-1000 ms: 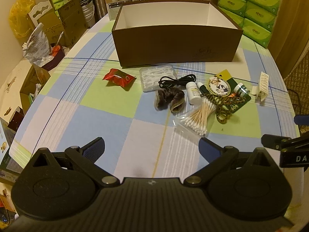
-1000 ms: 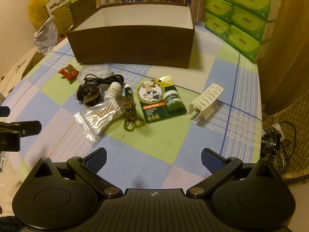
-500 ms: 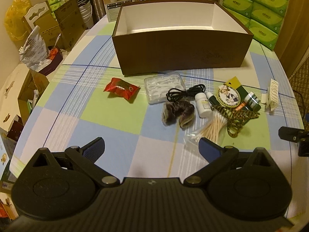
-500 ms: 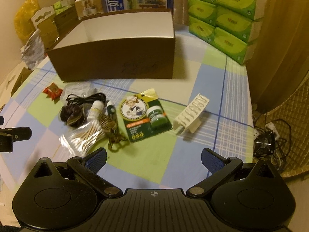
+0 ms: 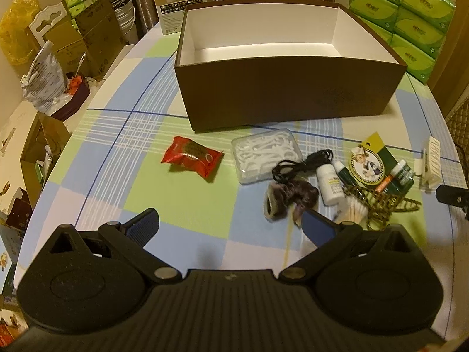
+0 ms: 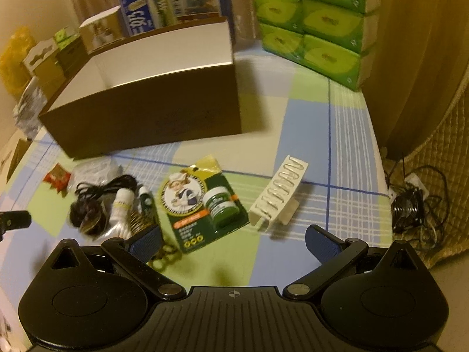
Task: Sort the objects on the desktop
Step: 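Move the right tool toward the white ridged holder while the left tool approaches the red candy packet, then close the right tool on the white holder while the left tool grasps the red candy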
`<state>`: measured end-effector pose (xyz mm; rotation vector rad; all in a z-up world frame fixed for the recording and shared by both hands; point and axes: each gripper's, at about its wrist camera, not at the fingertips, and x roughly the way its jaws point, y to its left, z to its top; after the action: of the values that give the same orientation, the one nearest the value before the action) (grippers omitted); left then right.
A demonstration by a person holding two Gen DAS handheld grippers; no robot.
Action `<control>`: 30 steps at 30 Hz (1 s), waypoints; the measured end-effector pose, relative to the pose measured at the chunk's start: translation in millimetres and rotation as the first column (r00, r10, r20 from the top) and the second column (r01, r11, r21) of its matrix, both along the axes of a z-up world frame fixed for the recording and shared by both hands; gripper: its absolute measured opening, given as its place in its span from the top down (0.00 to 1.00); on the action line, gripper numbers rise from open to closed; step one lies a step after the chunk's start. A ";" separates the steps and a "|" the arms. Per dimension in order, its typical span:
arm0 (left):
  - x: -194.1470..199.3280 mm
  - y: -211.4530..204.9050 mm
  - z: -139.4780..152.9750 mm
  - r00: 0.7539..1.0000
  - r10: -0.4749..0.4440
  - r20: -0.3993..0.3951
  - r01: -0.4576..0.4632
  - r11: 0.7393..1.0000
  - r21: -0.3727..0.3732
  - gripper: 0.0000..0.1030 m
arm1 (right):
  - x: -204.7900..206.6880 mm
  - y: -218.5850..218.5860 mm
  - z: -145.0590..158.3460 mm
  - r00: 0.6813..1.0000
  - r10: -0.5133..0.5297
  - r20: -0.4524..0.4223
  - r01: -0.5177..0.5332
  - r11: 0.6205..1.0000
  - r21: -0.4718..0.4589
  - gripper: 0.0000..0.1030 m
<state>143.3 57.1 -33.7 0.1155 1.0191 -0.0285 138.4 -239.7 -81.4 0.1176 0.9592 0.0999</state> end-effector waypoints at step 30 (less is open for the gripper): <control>78.3 43.8 -44.0 0.999 -0.055 -0.002 0.054 0.998 -0.030 0.01 | 62.2 -17.2 -54.6 0.987 -0.144 -0.065 0.137 0.985 -0.103 0.71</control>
<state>221.7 100.8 -77.6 0.1155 1.0176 -0.0938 200.7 -256.9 -136.0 0.0979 1.0234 -0.0820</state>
